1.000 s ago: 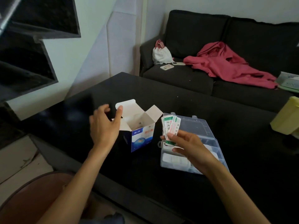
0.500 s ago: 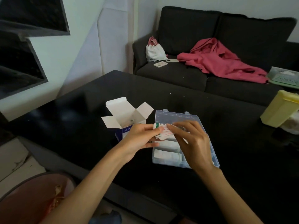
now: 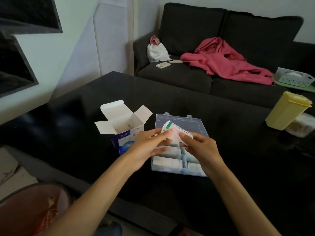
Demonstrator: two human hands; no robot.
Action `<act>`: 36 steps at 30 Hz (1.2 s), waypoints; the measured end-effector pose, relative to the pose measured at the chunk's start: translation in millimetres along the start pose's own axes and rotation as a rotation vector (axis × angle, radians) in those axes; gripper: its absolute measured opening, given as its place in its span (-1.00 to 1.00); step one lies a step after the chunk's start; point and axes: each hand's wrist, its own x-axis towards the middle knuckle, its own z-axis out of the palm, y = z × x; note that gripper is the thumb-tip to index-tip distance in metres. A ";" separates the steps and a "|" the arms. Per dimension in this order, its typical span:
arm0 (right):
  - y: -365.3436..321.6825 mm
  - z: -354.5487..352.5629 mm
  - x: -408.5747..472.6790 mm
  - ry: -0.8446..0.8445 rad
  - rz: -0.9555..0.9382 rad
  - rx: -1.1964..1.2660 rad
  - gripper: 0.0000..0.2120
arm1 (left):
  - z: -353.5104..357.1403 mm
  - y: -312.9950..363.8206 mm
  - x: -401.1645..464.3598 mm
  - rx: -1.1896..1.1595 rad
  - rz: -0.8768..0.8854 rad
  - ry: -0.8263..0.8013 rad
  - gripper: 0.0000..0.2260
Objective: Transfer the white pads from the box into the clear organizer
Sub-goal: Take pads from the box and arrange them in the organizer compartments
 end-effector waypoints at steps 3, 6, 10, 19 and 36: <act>1.8 2.1 0.5 0.027 0.086 0.102 -0.77 | 9.5 -2.8 2.9 -0.079 -0.038 -0.078 -0.84; 0.9 4.3 0.9 0.041 0.082 0.052 -0.78 | 15.8 -2.5 6.5 -0.083 -0.037 -0.030 -0.90; 0.0 0.1 0.8 -0.020 0.106 -0.028 -0.80 | 13.8 -4.0 11.0 0.061 0.005 -0.053 -0.76; 6.1 -1.4 -2.1 0.110 -0.180 -0.187 -0.80 | 12.0 -9.8 12.5 0.118 0.057 0.000 -0.74; 0.8 -11.7 0.0 -0.036 0.034 -0.050 -0.85 | 10.3 -10.9 13.3 0.245 0.083 -0.050 -0.84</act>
